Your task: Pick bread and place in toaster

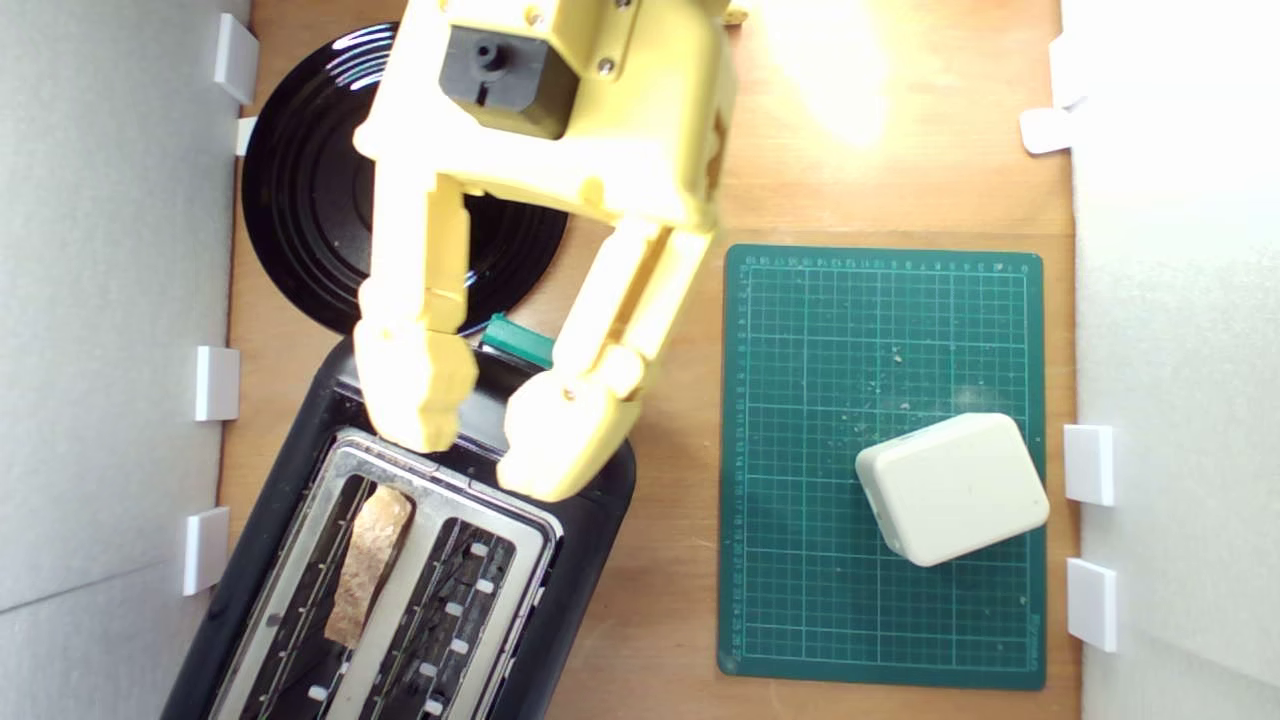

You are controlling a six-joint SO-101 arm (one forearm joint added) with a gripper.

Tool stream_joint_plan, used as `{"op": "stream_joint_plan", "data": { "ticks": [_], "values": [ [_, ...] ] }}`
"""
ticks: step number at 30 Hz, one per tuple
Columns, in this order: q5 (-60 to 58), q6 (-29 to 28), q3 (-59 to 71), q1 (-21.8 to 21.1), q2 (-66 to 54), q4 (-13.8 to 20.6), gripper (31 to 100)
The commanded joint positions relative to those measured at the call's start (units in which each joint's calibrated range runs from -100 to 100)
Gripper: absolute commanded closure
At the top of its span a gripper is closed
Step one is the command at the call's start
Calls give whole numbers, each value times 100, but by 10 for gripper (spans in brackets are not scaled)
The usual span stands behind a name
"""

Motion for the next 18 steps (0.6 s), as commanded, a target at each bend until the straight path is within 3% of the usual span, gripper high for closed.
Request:
{"op": "stream_joint_plan", "data": {
  "ticks": [1,6,14,18],
  "values": [
    [-110,-736,-94,-591,-464,37,622],
    [-102,-1490,15,-1244,-755,46,622],
    [-110,-2379,886,-1776,-1204,46,623],
    [-119,-2677,1758,-1881,-1670,10,686]
  ]
}}
